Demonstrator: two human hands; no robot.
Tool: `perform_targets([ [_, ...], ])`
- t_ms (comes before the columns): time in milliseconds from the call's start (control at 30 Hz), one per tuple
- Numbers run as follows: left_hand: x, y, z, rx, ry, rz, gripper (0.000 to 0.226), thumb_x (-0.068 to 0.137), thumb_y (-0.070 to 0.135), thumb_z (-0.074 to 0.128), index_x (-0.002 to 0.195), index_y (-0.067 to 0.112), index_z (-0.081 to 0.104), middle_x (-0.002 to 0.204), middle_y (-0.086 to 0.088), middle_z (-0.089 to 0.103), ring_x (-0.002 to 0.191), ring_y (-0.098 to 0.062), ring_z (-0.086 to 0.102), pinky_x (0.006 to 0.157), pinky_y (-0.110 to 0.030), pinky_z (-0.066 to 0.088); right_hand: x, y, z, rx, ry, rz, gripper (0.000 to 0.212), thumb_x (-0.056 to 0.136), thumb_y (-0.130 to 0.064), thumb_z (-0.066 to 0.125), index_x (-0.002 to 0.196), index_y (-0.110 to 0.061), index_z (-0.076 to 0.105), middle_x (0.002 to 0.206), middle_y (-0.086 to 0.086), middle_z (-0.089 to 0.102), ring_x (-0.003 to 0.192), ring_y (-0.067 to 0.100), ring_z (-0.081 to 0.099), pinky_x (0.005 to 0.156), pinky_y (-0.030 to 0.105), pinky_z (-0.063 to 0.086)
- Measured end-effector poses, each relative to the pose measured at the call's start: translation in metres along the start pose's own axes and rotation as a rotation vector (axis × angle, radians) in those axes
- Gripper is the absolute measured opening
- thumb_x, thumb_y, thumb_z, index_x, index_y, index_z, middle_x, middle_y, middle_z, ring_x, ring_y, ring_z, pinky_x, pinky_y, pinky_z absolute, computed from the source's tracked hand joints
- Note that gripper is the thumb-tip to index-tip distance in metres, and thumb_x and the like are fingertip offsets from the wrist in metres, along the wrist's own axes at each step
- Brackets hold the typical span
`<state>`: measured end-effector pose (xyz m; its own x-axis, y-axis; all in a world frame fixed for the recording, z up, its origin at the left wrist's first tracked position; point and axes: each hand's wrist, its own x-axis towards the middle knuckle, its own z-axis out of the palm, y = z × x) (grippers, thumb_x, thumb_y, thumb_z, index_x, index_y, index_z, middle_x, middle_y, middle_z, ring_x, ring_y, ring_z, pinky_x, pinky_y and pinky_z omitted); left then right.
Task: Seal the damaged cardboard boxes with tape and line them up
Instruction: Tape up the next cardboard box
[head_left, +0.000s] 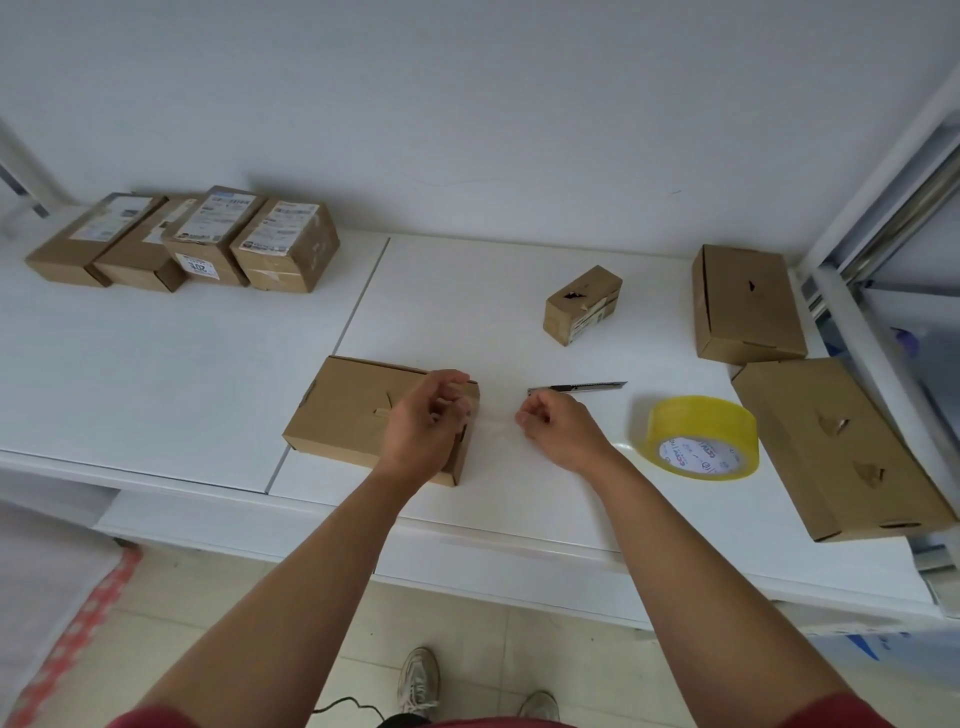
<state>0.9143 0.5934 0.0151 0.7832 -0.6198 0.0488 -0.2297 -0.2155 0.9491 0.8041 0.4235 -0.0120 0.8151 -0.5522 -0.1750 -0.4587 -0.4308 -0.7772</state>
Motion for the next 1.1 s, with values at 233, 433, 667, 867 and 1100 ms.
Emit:
perform_targets([
  [233,0.001,0.002,0.001,-0.065,0.141,0.018,0.049,0.088,-0.002,0.05,0.1,0.043,0.062,0.071,0.014,0.065,0.067,-0.005,0.061,0.067,-0.013,0.047,0.001,0.003,0.0,0.063,0.095,0.069,0.009,0.096,-0.023,0.059,0.088,-0.02,0.058,0.078,-0.007,0.058,0.073,0.012,0.054,0.063,0.023,0.037],
  [433,0.02,0.011,-0.065,-0.057,0.243,0.106,0.046,0.095,-0.001,0.048,0.105,0.042,0.063,0.083,0.012,0.06,0.064,-0.011,0.062,0.067,-0.028,0.056,0.002,0.004,0.006,-0.17,0.013,-0.079,0.007,0.096,-0.023,0.057,0.09,-0.022,0.059,0.077,-0.012,0.056,0.074,0.011,0.055,0.063,0.025,0.038],
  [667,0.017,0.021,-0.069,-0.205,0.181,0.085,0.041,0.096,-0.006,0.048,0.116,0.027,0.062,0.084,0.012,0.062,0.07,-0.01,0.063,0.063,-0.025,0.057,0.005,0.012,0.001,-0.482,-0.011,-0.32,0.009,0.097,-0.019,0.05,0.091,-0.021,0.056,0.09,-0.003,0.061,0.08,0.012,0.053,0.066,0.032,0.039],
  [867,0.015,0.027,-0.066,-0.245,0.178,0.046,0.039,0.096,-0.002,0.052,0.114,0.03,0.064,0.089,0.006,0.063,0.072,-0.008,0.063,0.063,-0.025,0.057,0.004,0.013,-0.003,-0.184,-0.035,-0.23,0.014,0.096,-0.024,0.058,0.086,-0.034,0.055,0.078,-0.014,0.058,0.068,0.0,0.053,0.06,0.014,0.038],
  [1100,0.01,0.032,-0.064,-0.249,0.187,0.038,0.036,0.096,0.004,0.056,0.112,0.035,0.065,0.089,0.007,0.065,0.075,-0.009,0.065,0.063,-0.025,0.056,0.002,0.011,-0.006,-0.218,0.012,-0.254,0.009,0.094,-0.021,0.061,0.103,-0.024,0.061,0.087,-0.005,0.064,0.094,0.017,0.056,0.076,0.029,0.042],
])
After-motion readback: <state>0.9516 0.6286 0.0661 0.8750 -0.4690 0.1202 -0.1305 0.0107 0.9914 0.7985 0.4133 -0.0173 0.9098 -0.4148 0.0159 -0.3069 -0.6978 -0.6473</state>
